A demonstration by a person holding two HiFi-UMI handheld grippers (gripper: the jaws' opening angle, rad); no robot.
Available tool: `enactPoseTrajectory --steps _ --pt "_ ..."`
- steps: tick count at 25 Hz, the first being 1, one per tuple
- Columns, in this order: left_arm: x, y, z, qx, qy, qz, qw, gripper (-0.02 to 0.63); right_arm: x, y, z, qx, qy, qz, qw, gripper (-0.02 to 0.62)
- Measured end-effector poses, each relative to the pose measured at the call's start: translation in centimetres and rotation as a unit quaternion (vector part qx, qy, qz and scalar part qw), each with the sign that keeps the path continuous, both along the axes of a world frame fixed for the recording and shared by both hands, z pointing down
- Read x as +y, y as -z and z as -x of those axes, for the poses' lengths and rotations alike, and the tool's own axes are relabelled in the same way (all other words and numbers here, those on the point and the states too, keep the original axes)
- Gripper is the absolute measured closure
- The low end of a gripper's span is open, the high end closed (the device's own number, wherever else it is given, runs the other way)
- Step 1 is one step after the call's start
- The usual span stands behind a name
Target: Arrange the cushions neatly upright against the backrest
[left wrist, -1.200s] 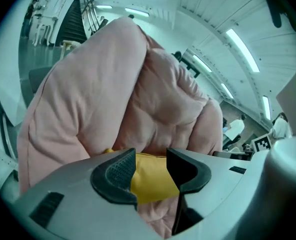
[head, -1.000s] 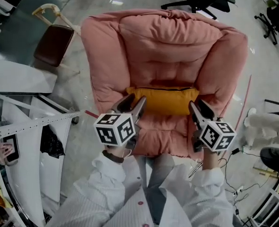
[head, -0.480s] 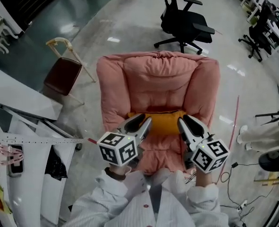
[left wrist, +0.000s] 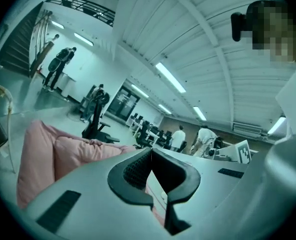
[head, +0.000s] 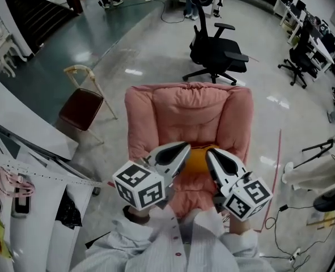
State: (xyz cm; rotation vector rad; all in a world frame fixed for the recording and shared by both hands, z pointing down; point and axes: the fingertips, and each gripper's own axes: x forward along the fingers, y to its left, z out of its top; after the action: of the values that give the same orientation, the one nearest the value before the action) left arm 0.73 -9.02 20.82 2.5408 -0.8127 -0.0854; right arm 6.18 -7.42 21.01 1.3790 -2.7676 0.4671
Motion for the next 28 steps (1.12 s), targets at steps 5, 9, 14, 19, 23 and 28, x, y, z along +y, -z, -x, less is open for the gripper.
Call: enactPoseTrajectory --steps 5,9,14,19,23,28 --pt "1.9 3.1 -0.3 -0.014 -0.023 -0.054 0.9981 0.594 1.4 2.3 1.4 0.026 0.009 -0.024 0.999 0.579" --pt "3.2 3.8 -0.6 -0.030 -0.036 -0.075 0.9961 0.595 2.2 3.1 1.5 0.027 0.006 -0.033 0.999 0.581" --pt "3.8 3.8 -0.8 -0.035 -0.041 -0.077 0.9956 0.595 2.7 3.5 1.3 0.026 0.000 -0.034 0.999 0.581" --pt "4.0 3.6 -1.0 -0.037 -0.045 -0.077 0.9953 0.595 3.0 3.7 1.3 0.026 -0.005 -0.039 0.999 0.581" --pt "4.5 3.1 -1.6 -0.041 -0.057 -0.072 0.9950 0.595 3.2 3.4 1.2 0.022 -0.007 -0.034 0.999 0.581" --pt "5.0 3.0 -1.8 -0.041 -0.063 -0.071 0.9946 0.595 3.7 3.1 1.4 0.027 -0.006 -0.032 0.999 0.581"
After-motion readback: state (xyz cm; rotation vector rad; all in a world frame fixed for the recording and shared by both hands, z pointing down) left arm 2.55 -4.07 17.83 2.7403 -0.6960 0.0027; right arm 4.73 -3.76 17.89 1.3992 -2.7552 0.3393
